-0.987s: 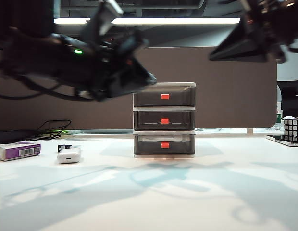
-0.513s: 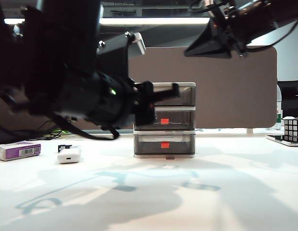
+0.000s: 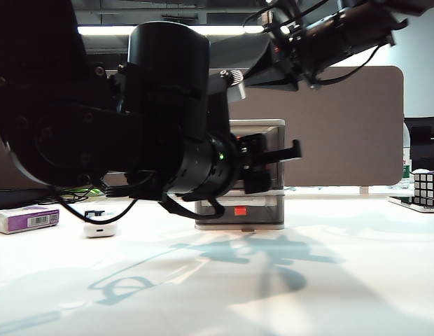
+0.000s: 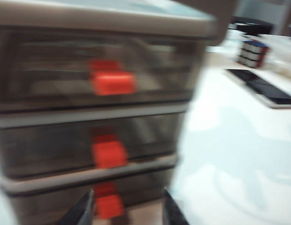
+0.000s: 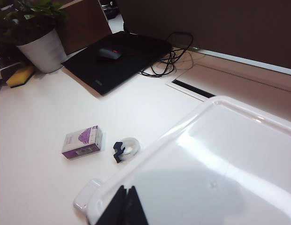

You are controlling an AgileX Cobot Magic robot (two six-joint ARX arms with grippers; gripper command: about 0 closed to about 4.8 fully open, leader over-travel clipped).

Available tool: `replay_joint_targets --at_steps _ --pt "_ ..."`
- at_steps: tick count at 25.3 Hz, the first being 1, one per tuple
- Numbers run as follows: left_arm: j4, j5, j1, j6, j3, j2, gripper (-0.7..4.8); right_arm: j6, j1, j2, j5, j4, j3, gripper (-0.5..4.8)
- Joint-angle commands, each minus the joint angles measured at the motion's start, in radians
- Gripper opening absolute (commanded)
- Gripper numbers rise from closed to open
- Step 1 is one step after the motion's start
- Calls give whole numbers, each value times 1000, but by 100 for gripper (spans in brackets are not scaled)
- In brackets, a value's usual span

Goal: Open the second layer of the drawer on the table, pick up the earphone case on the table and put it in, and finally close the drawer.

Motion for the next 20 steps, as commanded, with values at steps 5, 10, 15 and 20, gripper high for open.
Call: replay_joint_targets --at_steps 5,10,15,20 --pt "3 -52 -1 -3 8 1 183 -84 45 122 -29 -251 203 -5" --pt "2 -63 -1 -3 32 23 183 -103 50 139 -15 -285 223 -5" --pt "-13 -81 -1 -1 86 61 183 -107 48 139 22 -288 223 -5" --pt "-28 -106 1 2 132 87 183 -111 48 139 113 -310 223 -5"
